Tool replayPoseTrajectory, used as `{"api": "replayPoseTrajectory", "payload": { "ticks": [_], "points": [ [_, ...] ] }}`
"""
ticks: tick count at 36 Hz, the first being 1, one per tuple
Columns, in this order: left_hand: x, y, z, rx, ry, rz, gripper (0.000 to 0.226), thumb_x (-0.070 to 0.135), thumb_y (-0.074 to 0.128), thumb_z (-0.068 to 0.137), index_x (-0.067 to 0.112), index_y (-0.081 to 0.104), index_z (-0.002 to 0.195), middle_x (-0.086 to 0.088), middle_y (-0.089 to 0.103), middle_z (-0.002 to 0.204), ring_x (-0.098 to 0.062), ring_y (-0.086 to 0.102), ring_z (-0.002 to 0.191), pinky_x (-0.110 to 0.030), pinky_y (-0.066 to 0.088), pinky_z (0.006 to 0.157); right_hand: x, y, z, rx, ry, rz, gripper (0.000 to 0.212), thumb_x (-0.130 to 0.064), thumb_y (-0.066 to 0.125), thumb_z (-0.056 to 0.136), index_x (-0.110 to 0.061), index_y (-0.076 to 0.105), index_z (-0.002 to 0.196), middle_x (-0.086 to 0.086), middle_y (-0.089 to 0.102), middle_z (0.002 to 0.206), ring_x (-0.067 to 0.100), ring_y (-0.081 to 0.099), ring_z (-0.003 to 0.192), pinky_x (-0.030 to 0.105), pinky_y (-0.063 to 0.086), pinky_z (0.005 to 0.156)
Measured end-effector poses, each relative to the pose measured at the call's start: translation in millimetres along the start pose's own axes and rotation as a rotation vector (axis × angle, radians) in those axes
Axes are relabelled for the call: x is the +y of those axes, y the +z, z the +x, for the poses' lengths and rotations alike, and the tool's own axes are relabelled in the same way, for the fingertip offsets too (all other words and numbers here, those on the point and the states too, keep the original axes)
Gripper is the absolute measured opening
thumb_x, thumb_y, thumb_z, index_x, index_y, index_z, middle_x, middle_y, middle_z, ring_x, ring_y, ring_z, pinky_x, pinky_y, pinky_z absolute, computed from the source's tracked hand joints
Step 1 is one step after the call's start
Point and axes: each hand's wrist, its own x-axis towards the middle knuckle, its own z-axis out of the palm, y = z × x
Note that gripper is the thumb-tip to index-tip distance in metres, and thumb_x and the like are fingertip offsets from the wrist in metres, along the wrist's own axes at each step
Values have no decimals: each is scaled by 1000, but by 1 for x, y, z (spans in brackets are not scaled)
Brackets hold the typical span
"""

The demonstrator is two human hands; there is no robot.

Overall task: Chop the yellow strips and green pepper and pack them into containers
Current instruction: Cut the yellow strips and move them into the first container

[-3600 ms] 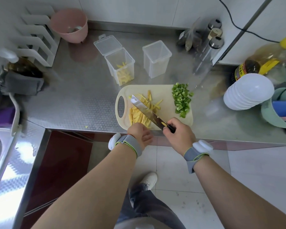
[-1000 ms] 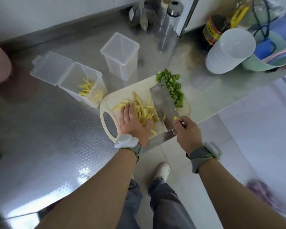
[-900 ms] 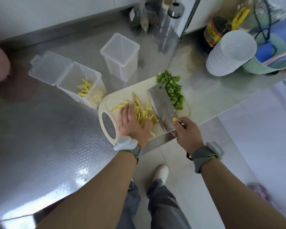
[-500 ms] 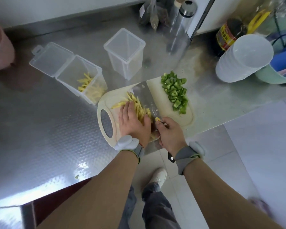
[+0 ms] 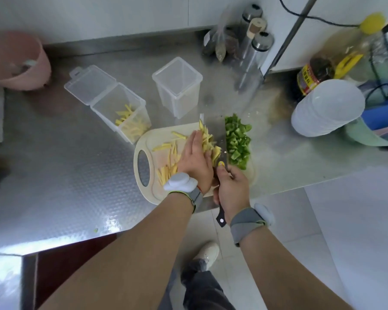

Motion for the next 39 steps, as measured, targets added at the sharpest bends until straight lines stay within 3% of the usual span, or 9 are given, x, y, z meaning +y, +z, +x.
{"api": "replayPoseTrajectory", "payload": {
  "ticks": [5, 12, 16, 21, 25, 32, 39],
  "points": [
    [29, -8, 2, 11, 55, -4, 55, 26, 39, 94, 14, 28, 147, -7, 31, 153, -26, 33, 137, -37, 29, 111, -19, -10, -7, 15, -19, 38, 25, -24, 53, 95, -19, 59, 70, -5, 51, 46, 12, 35, 32, 18, 29, 35],
    [55, -22, -4, 33, 75, -15, 54, 24, 40, 97, 17, 26, 148, -4, 27, 155, -21, 26, 140, -25, 20, 109, -39, -18, -22, 1, -74, 69, 22, -22, 53, 95, -11, 57, 76, -6, 48, 45, 12, 32, 31, 17, 28, 34],
    [65, -40, -1, 79, 60, -35, 53, 21, 42, 97, 14, 27, 148, -5, 27, 155, -21, 25, 141, -26, 18, 111, -51, -10, -26, -3, -137, 13, 19, -20, 52, 95, -9, 59, 83, 2, 46, 53, 14, 32, 31, 18, 28, 34],
    [66, -80, 8, 147, 77, -53, 54, 18, 42, 98, 12, 25, 148, -7, 26, 155, -23, 27, 140, -28, 22, 111, -67, 19, -32, -57, -203, -56, 19, -25, 53, 94, -18, 59, 77, 2, 49, 54, 14, 37, 32, 22, 32, 39],
    [58, -110, 21, 196, 55, -40, 54, 17, 41, 97, 13, 25, 148, -7, 26, 155, -22, 27, 141, -31, 24, 112, -75, 51, -34, -80, -267, -110, 22, -32, 53, 89, -23, 58, 70, 6, 52, 62, 24, 44, 52, 35, 38, 56],
    [27, -149, 46, 263, 35, -41, 53, 18, 42, 98, 13, 26, 148, -6, 26, 155, -24, 30, 139, -33, 28, 109, -78, 106, -30, -133, -289, -119, 23, -35, 53, 88, -21, 58, 70, -4, 50, 46, 19, 40, 33, 25, 32, 42],
    [1, -175, 85, 277, 51, -107, 51, 16, 40, 98, 11, 26, 147, -8, 24, 155, -25, 31, 138, -35, 30, 110, -88, 163, -14, -122, -333, -139, 26, -32, 51, 90, -16, 52, 70, 9, 51, 62, 27, 46, 58, 39, 39, 57]
  ]
}}
